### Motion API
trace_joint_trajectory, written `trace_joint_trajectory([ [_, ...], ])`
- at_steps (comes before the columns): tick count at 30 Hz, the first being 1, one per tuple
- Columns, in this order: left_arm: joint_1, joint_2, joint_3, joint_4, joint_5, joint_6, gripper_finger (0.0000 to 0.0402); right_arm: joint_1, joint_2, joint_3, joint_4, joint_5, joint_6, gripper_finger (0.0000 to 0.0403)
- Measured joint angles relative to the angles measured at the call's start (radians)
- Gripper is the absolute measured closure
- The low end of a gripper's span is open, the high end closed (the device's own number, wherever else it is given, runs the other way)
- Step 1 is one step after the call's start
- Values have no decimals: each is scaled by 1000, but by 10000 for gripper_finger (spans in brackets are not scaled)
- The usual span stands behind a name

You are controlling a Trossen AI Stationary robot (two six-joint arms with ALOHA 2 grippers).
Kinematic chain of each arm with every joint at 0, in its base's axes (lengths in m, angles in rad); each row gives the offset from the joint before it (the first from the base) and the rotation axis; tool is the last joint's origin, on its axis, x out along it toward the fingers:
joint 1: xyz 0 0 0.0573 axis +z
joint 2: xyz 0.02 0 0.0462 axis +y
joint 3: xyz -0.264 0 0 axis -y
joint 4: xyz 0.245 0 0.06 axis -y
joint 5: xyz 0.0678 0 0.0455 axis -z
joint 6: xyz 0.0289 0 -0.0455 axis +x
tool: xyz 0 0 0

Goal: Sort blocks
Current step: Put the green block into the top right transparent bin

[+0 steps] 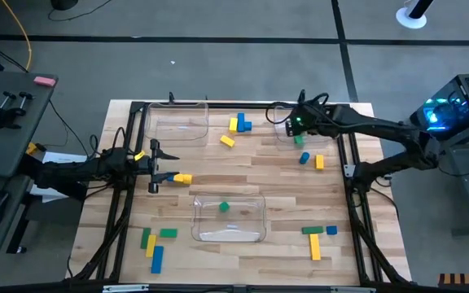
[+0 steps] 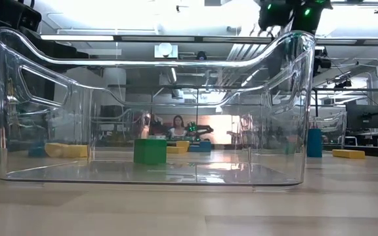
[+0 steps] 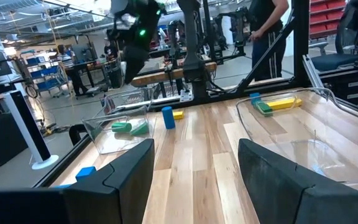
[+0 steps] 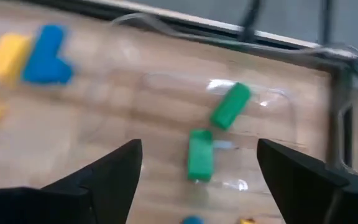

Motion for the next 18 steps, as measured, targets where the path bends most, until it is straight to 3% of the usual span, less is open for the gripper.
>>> trace_joint_trajectory([
  [4, 0, 0, 0, 0, 0, 0, 181, 171, -109, 2, -6, -77, -32, 86],
  [7, 0, 0, 0, 0, 0, 0, 181, 350, -169, 2, -16, -85, 45, 86],
  [9, 0, 0, 0, 0, 0, 0, 181, 482, -183, 3, -3, -153, 107, 86],
  [11, 0, 0, 0, 0, 0, 0, 181, 609, -173, 3, 12, -227, 166, 85],
  [14, 0, 0, 0, 0, 0, 0, 181, 777, -126, 3, 16, -244, 286, 85],
  [18, 0, 0, 0, 0, 0, 0, 181, 929, -33, 3, 78, -310, 222, 85],
])
